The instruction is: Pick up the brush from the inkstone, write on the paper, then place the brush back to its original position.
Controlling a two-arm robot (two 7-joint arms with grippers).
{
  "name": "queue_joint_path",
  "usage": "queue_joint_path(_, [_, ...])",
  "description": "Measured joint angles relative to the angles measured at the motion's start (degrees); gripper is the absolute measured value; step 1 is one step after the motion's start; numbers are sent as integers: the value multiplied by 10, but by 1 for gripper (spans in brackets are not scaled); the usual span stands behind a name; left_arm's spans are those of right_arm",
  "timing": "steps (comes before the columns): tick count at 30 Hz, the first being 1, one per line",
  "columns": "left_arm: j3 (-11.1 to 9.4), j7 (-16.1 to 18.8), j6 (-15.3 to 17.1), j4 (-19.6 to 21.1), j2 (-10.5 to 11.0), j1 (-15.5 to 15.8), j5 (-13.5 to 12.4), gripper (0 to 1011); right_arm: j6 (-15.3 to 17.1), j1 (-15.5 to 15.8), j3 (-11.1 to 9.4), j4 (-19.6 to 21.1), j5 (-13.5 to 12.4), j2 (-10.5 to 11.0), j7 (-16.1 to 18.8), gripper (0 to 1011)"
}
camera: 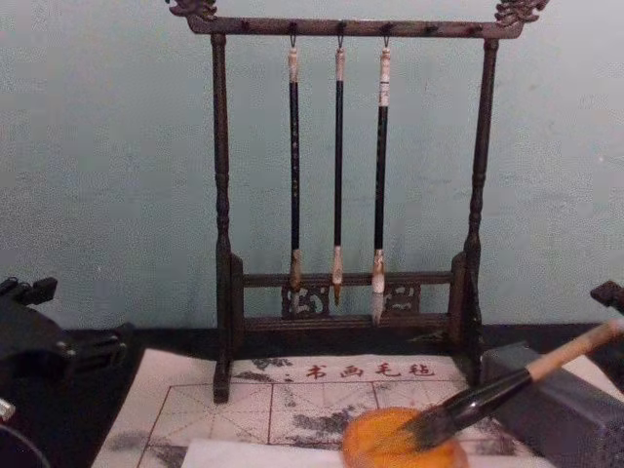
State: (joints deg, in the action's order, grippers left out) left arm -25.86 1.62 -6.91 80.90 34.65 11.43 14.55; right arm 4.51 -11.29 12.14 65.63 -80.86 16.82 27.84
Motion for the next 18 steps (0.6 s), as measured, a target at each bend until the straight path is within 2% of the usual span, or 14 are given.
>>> queue_joint_path(11, [0, 0, 0, 0, 0, 0, 0, 1001, 0, 0, -1, 1, 0, 0, -1, 993])
queue_joint_path(17, [0, 0, 0, 0, 0, 0, 0, 1001, 0, 1, -1, 1, 1, 0, -1, 880])
queue_joint_path(18, [0, 0, 0, 0, 0, 0, 0, 1001, 0, 0, -1, 1, 1, 0, -1, 831])
